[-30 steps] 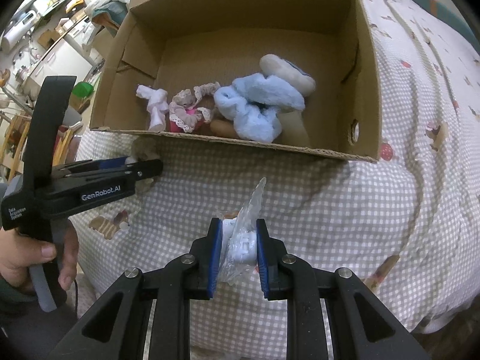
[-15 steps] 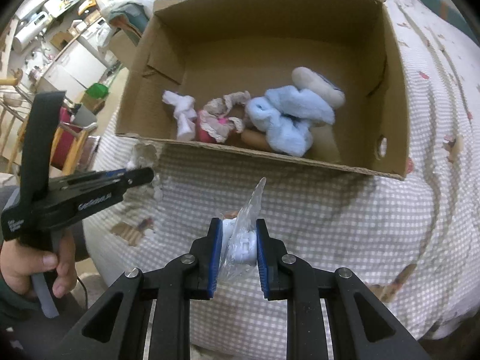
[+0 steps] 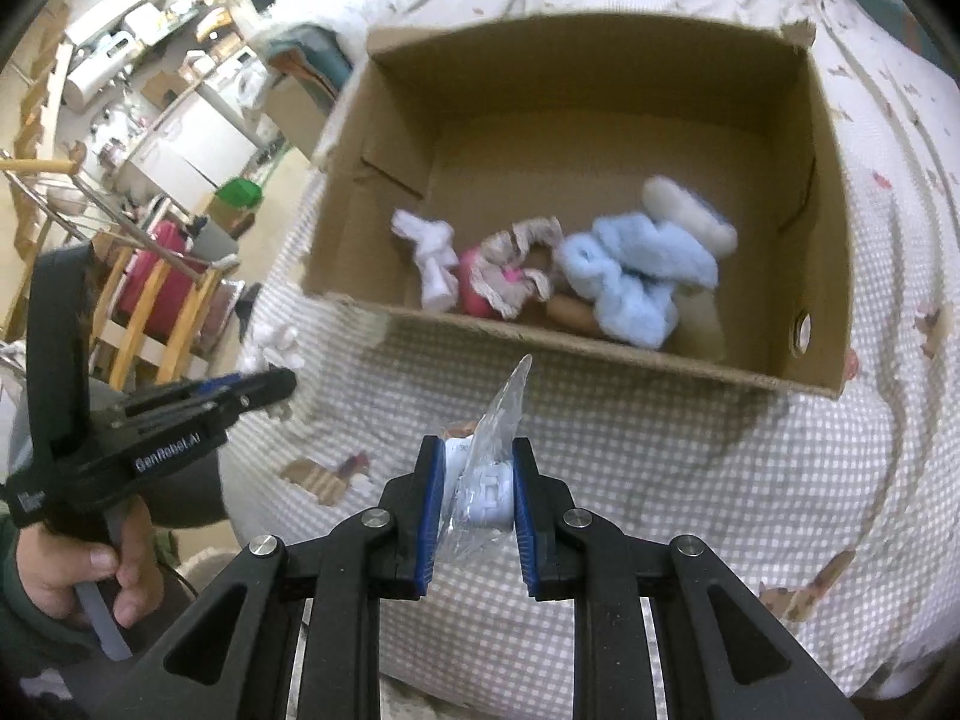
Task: Organize soft objects
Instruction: 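Carry the beige cloth and plastic packet over the box with both grippers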
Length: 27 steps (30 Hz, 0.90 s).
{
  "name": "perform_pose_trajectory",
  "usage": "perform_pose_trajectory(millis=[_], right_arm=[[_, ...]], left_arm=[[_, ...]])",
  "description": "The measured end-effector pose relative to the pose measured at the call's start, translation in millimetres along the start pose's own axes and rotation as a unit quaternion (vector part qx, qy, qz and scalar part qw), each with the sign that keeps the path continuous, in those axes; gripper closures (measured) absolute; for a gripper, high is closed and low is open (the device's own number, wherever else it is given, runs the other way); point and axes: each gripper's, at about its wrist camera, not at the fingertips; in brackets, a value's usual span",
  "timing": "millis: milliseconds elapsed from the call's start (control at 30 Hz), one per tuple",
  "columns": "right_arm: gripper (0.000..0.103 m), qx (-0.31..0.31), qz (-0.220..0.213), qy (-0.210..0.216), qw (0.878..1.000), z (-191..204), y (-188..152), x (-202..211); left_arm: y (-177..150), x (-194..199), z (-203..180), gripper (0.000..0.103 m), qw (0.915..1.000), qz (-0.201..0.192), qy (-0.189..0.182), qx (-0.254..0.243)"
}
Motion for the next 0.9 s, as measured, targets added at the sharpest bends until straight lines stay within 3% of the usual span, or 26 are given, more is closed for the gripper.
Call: perform_pose_trajectory(millis=[267, 533, 900], right_arm=[[0.08, -0.024, -0.076, 0.011, 0.997, -9.1, 6.0, 38.9], [0.08, -0.064, -0.164, 0.011, 0.984, -25.4, 20.5, 76.0], [0.08, -0.099, -0.189, 0.013, 0.977, -53.9, 46.5, 82.1]], left_arm=[[13.4, 39.0, -18.0, 0.092, 0.9982, -0.05, 0.009, -0.032], [42.6, 75.7, -33.9, 0.092, 0.9908, -0.115, 0.017, -0.068], [70.1, 60.5, -51.2, 0.092, 0.9894, -0.112, 0.004, -0.093]])
Point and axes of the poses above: each gripper's, at about its wrist camera, not at the fingertips, and x roughly against the way its jaws point, z to its left, y to its top, and after that the axes turned 3 degrees about -y, right-handed
